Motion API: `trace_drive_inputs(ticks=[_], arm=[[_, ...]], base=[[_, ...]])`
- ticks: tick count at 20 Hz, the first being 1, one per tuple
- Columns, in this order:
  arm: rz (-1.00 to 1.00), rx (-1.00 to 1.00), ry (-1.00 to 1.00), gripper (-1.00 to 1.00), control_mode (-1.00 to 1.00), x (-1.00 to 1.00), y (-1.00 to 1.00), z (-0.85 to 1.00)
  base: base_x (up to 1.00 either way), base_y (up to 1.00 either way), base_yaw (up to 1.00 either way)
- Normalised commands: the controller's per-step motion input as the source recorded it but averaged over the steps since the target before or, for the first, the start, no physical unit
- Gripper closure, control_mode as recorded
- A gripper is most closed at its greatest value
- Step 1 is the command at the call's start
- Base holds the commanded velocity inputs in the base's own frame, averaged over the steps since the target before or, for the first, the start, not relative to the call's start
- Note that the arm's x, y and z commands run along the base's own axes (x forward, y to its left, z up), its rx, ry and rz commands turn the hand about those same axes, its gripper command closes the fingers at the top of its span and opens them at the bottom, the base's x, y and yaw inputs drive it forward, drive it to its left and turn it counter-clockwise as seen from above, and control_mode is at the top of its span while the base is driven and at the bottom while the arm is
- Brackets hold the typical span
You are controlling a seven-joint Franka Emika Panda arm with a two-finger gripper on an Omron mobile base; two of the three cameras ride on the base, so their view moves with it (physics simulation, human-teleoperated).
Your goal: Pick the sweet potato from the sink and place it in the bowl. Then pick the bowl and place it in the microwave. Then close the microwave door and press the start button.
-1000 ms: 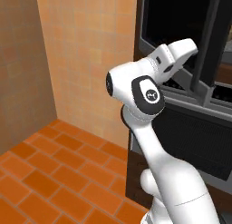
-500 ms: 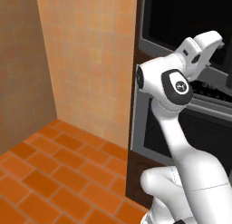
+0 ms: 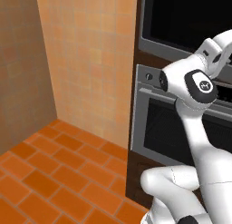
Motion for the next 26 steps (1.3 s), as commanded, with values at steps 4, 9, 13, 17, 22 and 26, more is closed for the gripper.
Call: trace_drive_inputs(ticks=[4,9,13,17,22,26], arm=[[0.00,0.24,-0.04,-1.00,-1.00,0.07,-0.47,0.10],[0.02,0.24,-0.19,-1.00,-1.00,0.24,-0.18,0.27],[0.13,0.25,-0.45,-1.00,-1.00,0.38,0.00,0.21],[0.21,0.30,-0.61,-1.00,-1.00,0.31,0.00,0.02],[0.10,0.30,-0.26,-1.00,-1.00,0.57,-0.10,-0.01],[0.06,0.21,-0.15,-1.00,-1.00,0.72,-0.09,0.00]], base=[[0.00,0.00,0.00],[0.00,0.00,0.00],[0.00,0.00,0.00],[0.00,0.00,0.00],[0.00,0.00,0.00],[0.00,0.00,0.00]])
